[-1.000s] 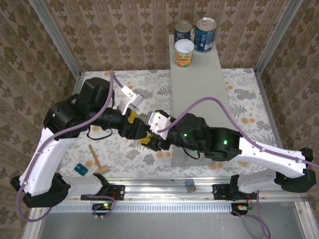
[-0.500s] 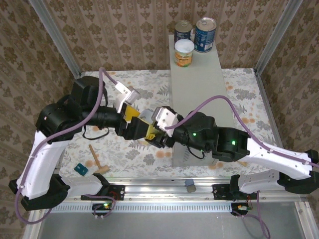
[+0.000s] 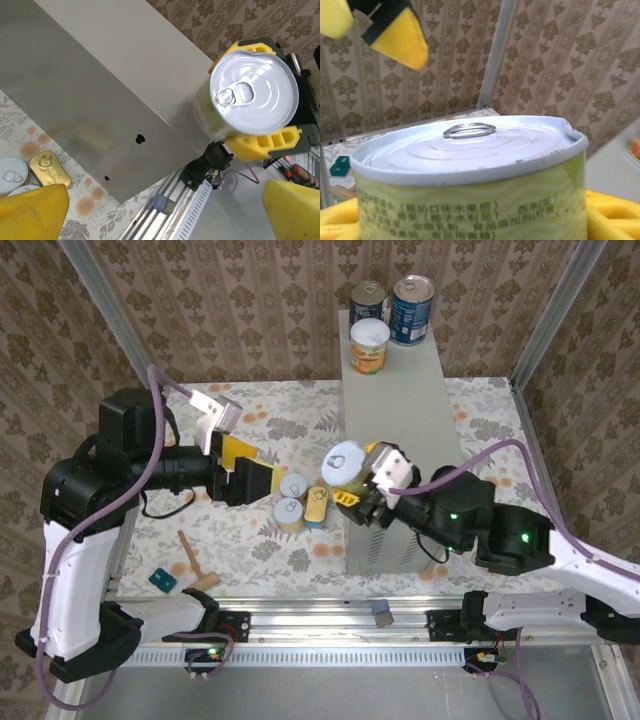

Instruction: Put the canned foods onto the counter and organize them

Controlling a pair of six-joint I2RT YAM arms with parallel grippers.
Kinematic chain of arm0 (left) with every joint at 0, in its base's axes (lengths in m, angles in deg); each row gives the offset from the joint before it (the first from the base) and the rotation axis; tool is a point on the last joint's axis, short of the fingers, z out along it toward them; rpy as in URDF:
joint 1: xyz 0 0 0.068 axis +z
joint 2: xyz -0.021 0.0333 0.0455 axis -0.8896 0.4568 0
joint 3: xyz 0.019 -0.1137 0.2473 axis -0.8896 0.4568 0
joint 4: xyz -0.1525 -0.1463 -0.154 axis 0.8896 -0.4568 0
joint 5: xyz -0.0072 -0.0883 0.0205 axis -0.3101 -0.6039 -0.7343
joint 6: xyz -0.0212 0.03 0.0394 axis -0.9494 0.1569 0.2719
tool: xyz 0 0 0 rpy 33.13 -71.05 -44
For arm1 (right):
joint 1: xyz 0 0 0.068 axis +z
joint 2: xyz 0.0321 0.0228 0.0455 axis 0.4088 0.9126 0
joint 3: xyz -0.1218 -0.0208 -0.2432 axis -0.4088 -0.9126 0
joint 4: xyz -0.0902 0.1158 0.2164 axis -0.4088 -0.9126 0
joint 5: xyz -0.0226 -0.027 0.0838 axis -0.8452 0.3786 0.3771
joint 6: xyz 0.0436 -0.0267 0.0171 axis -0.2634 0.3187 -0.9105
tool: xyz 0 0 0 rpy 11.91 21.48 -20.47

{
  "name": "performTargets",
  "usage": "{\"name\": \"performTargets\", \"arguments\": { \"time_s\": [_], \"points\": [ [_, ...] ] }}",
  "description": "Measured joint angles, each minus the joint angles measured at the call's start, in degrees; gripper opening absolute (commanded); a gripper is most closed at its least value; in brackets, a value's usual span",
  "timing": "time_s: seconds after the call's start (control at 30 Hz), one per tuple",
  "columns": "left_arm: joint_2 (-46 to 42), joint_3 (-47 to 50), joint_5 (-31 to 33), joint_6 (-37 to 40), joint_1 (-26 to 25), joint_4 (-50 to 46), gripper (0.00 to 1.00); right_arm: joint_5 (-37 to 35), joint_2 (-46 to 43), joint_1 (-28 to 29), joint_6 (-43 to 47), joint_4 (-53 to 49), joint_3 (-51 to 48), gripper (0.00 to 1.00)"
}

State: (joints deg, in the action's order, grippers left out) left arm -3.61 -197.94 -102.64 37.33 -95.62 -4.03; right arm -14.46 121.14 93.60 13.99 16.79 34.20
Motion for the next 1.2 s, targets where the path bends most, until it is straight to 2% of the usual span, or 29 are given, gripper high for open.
{"name": "performTargets", "arguments": {
  "time_s": [0.53, 0.8, 1.2],
  "points": [
    [0.5, 6.0, -4.8, 0.7, 3.6, 7.8, 1.0, -12.5, -21.4, -0.5, -1.7, 0.2, -17.6, 0.67],
    [1.5, 9.2, -6.3, 0.7, 3.7, 11.8, 1.0, -15.9, -24.3, -0.8, -1.7, 2.5, -20.7, 0.7],
    [1.6, 13.9, -6.6, 0.7, 3.7, 16.8, 1.0, -16.8, -23.2, -1.7, -2.8, 3.7, -21.0, 0.77]
  ]
}}
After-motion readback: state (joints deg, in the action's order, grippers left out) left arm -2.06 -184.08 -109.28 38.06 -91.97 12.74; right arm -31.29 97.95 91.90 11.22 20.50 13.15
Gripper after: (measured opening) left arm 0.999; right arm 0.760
